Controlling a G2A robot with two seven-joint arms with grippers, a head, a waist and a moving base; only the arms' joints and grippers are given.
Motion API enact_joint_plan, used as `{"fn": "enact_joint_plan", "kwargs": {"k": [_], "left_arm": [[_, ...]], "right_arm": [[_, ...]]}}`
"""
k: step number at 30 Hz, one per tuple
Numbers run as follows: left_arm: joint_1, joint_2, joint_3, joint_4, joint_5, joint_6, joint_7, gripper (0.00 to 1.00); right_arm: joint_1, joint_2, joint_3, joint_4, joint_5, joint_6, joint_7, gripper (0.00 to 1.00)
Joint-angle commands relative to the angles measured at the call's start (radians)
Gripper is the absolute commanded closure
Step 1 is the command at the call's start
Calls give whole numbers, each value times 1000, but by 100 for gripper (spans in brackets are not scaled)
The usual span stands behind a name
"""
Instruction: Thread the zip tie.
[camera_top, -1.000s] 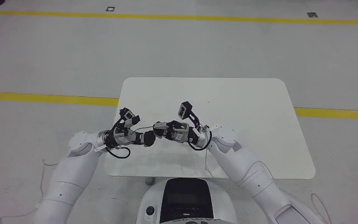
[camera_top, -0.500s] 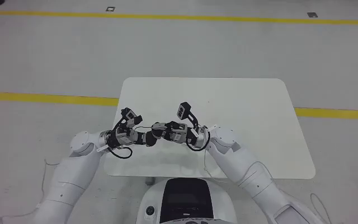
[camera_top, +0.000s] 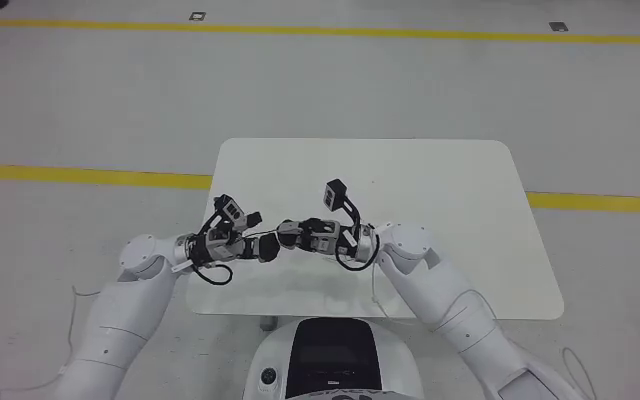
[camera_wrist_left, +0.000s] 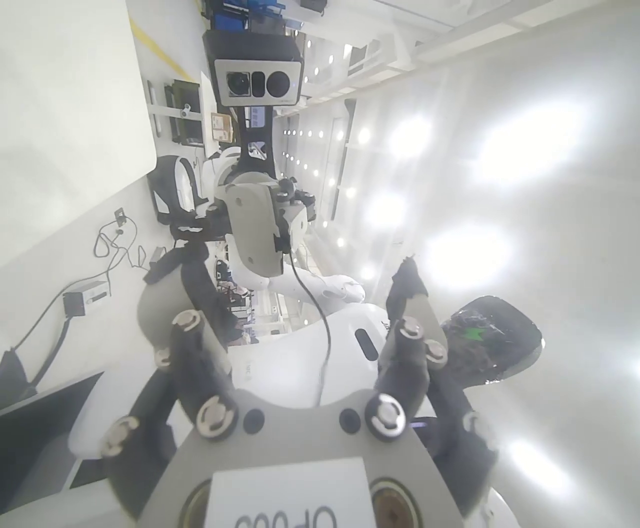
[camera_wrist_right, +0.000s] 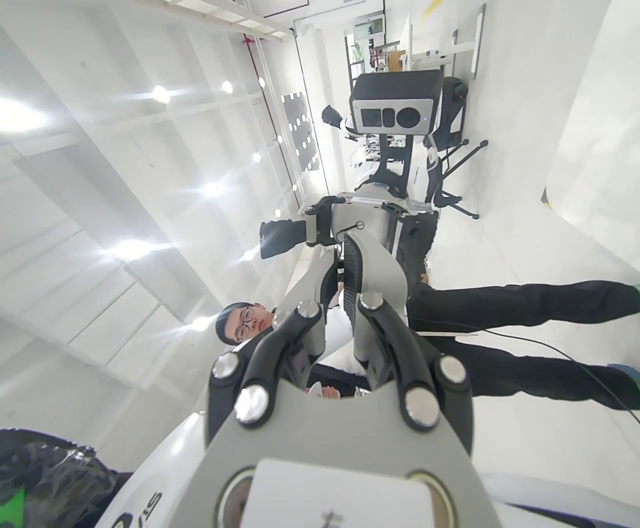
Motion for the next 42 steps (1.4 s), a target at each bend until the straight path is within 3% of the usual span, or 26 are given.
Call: {"fn": "enact_joint_plan", "kwargs": {"k": [1,8,17,42], "left_arm": [[-1,1,4,1,6,2,1,62],[-1,5,9,0,23,6,10,73],[5,13,11,-12,42,11,14,78],[16,28,14,-25,43,7,22,95]], "right_arm": [[-1,2,3,-2,-4,3,1,100],[-9,11,20,-18,-13,15,13,100],[-15,21,16,-36,-42,50,33,100],[-15,26,-13,-51,-33,71,19,100]]}}
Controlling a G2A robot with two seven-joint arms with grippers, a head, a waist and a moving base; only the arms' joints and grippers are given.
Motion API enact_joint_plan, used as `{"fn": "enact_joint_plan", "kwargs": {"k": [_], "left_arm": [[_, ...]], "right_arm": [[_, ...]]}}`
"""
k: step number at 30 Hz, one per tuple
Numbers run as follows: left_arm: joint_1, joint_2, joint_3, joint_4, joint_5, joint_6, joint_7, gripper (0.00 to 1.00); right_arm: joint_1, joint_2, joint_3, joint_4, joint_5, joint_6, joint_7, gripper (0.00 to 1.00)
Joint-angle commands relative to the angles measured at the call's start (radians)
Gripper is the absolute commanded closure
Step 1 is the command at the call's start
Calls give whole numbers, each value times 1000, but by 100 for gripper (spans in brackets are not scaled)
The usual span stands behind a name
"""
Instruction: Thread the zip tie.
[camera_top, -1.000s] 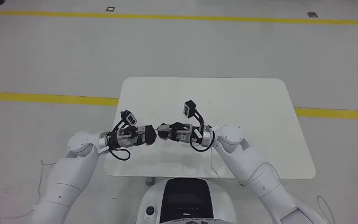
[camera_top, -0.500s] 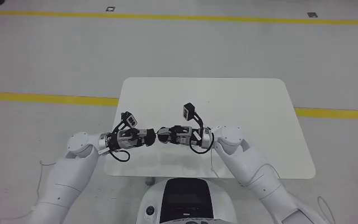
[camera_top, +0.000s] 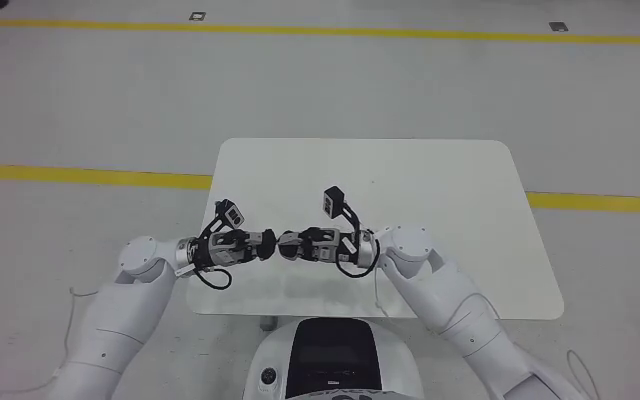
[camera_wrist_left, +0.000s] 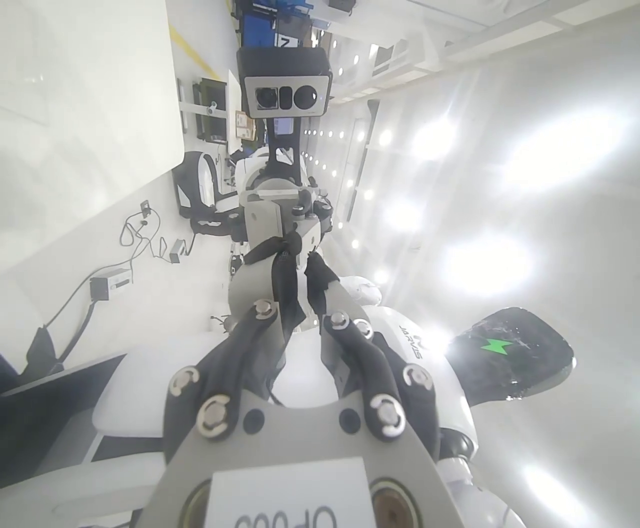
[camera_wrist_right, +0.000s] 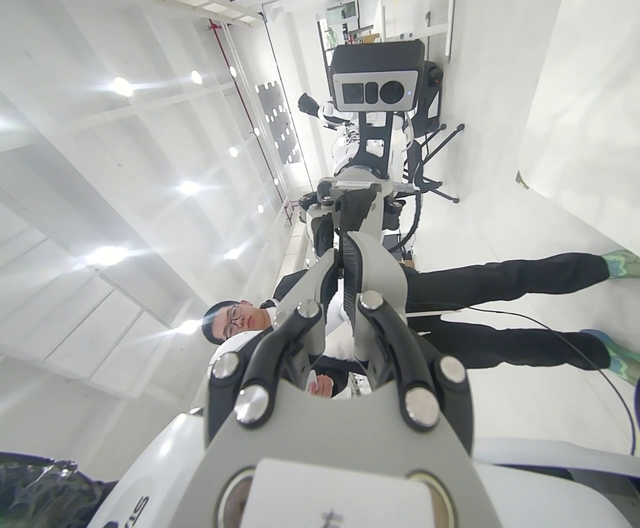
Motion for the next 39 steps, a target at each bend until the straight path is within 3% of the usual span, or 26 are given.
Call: {"fn": "enact_joint_plan", "kwargs": {"k": [1,8,9,10,23,37,39], "left_arm": [[0,1,1,0,0,0,-1,99],[0,4,3,1,0,-2,-1,100],[0,5,3,1,1,-2,-2,100],[0,6,3,1,1,-3,-2,100],[21,19,-22,-18,1,-3,-8,100],[32,22,-28,-22,-14,-5,-4,100],[35,20,-22,-29,-12,-10,25,100]], "right_arm": [[1,0,-2,1,2,1,-2,100],[2,2,-3,3,8,1,-11,100],[1,2,0,3,12,2,-16,72],[-1,3,3,3,15,2,-21,0],[-31,20,56,-16,13,-7,-52,0],[-45,20,59,-24,23,-28,-79,0],[-45,20,59,-24,23,-28,-79,0]]}}
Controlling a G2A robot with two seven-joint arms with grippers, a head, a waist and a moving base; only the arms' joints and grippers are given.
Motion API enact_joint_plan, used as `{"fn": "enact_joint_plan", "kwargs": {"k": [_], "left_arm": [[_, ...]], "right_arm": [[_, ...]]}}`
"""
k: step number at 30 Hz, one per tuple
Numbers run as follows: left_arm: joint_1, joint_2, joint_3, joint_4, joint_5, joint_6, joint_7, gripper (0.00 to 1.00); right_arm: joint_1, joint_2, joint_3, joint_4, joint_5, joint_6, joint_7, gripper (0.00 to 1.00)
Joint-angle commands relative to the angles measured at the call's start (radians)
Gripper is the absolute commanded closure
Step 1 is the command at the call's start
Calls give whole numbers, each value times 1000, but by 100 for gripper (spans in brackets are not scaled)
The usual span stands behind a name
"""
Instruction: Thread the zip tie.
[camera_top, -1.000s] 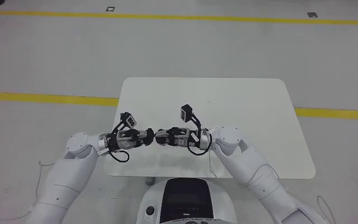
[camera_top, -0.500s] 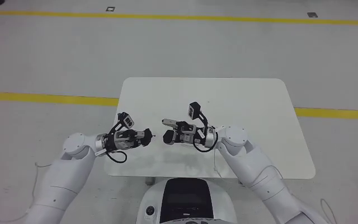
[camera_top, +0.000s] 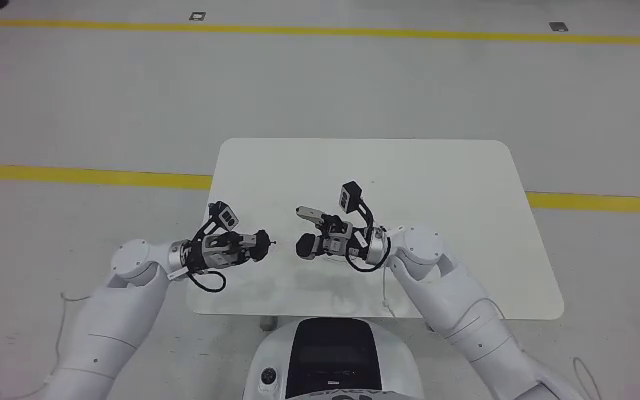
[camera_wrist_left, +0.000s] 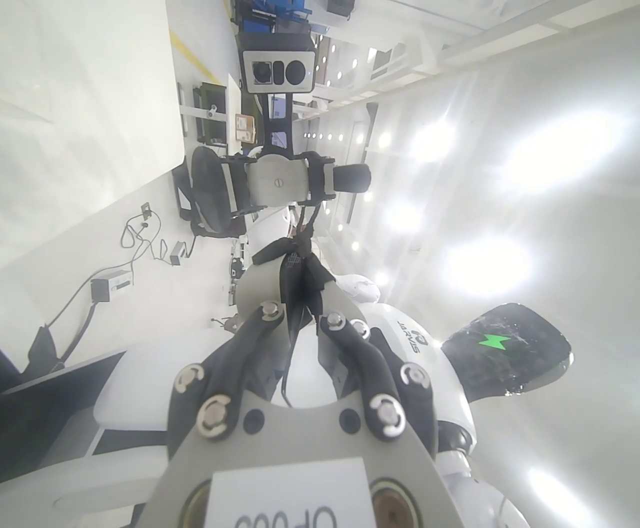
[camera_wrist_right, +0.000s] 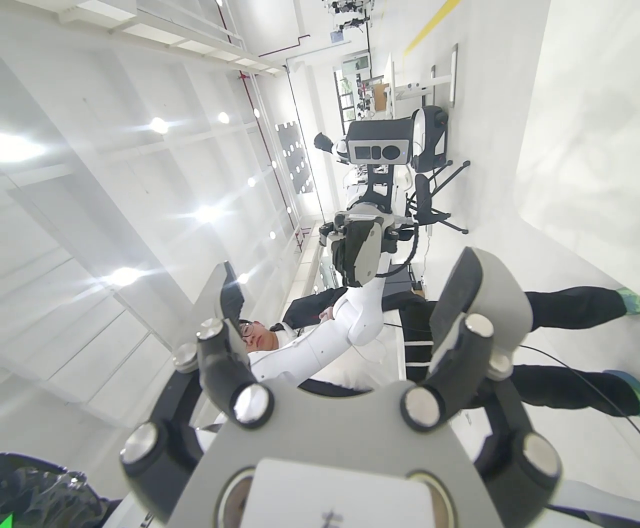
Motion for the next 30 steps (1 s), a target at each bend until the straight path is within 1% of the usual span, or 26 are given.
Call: {"fn": "enact_joint_plan", "kwargs": {"k": [1,2,3,4,6,9,10,12,14,21,23,24,25,27,28,30], "left_arm": [[9,-3,11,-11,-17,-8,21,100],[10,-3,10,-12,-25,-19,20,100],[11,-3,6,-14,-27,-38,16,100],[10,-1,-1,-13,-10,-59,3,100],[11,2,-21,-1,-7,-96,-1,100],[11,10,-56,17,35,-160,-3,100],[13,11,-66,22,25,-175,-5,100],[16,13,-92,31,-1,-233,-24,100],[17,14,-106,42,-34,-277,-63,100],[16,14,-107,43,-34,-277,-67,100],[16,13,-103,43,-29,-273,-45,100],[11,14,-104,42,-20,-277,-50,100],[-2,13,-121,47,-25,-277,-49,100],[-15,7,-135,56,-56,-277,-66,100],[-27,4,-147,61,-62,-277,-67,100],[-42,-2,-151,67,-68,-277,-67,100]], "right_arm": [[0,0,0,0,0,0,0,0],[0,0,0,0,0,0,0,0],[0,0,0,0,0,0,0,0],[0,0,0,0,0,0,0,0],[0,0,0,0,0,0,0,0],[0,0,0,0,0,0,0,0],[0,0,0,0,0,0,0,0],[0,0,0,0,0,0,0,0],[0,0,0,0,0,0,0,0],[0,0,0,0,0,0,0,0],[0,0,0,0,0,0,0,0],[0,0,0,0,0,0,0,0],[0,0,0,0,0,0,0,0],[0,0,0,0,0,0,0,0],[0,0,0,0,0,0,0,0],[0,0,0,0,0,0,0,0]]}}
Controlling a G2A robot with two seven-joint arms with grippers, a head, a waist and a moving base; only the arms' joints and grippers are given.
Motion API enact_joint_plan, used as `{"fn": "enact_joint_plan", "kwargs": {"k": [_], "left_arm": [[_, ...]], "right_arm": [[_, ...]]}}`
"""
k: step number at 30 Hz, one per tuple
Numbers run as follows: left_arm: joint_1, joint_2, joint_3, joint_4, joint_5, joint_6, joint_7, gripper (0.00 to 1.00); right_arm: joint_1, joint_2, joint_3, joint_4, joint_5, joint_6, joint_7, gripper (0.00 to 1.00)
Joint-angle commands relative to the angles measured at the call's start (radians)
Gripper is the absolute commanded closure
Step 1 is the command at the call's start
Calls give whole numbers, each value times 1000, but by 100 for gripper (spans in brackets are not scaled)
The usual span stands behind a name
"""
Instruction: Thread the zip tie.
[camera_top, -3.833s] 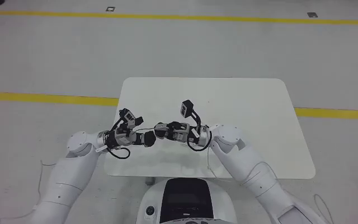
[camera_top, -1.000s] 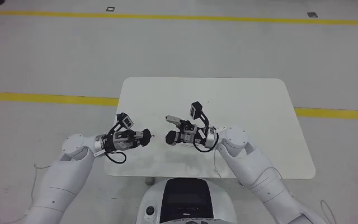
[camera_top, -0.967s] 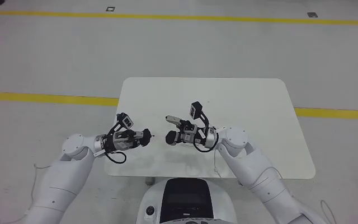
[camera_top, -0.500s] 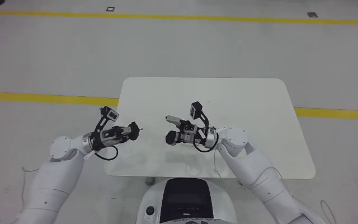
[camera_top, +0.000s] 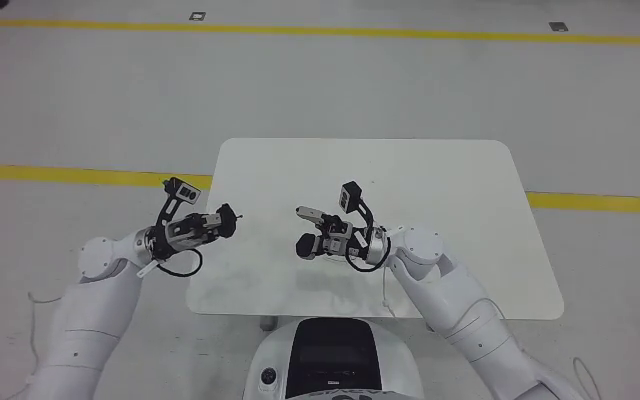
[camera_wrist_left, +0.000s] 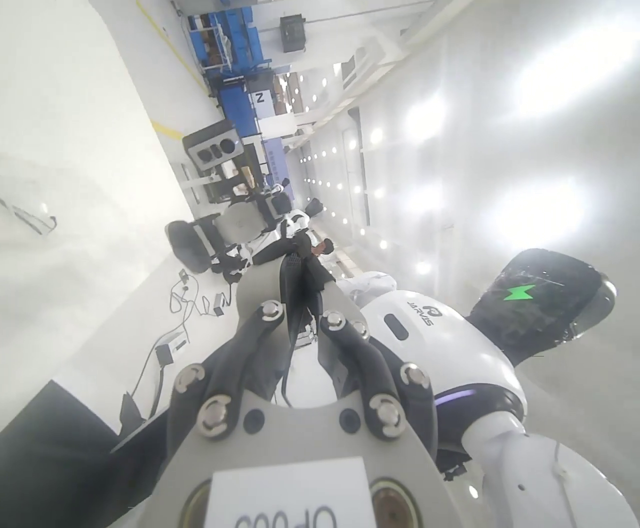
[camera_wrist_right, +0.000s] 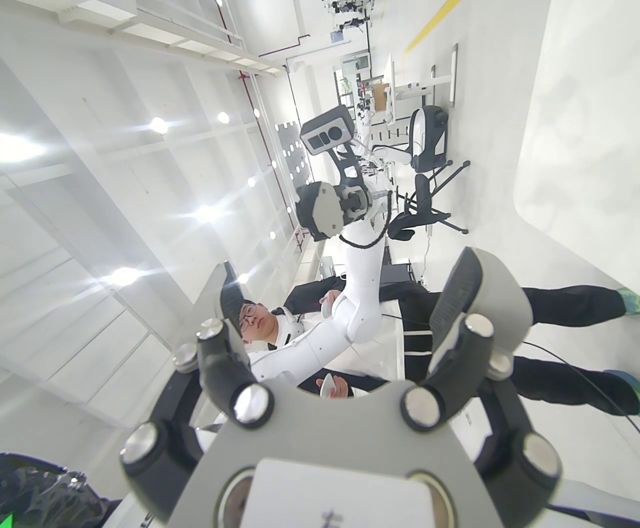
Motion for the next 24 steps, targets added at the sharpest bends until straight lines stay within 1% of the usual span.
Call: {"fn": "enact_joint_plan", "kwargs": {"k": [1,4,7,12,15,24], "left_arm": [[-18,-5,-3,14,0,0,1,100],[-47,-7,8,43,11,0,1,100],[-82,-5,24,88,17,0,1,100],[-141,6,62,163,7,0,1,100],[-171,14,98,195,-16,0,1,100],[-173,15,102,195,-16,0,1,100]], "right_arm": [[0,0,0,0,0,0,0,0],[0,0,0,0,0,0,0,0],[0,0,0,0,0,0,0,0],[0,0,0,0,0,0,0,0],[0,0,0,0,0,0,0,0],[0,0,0,0,0,0,0,0]]}}
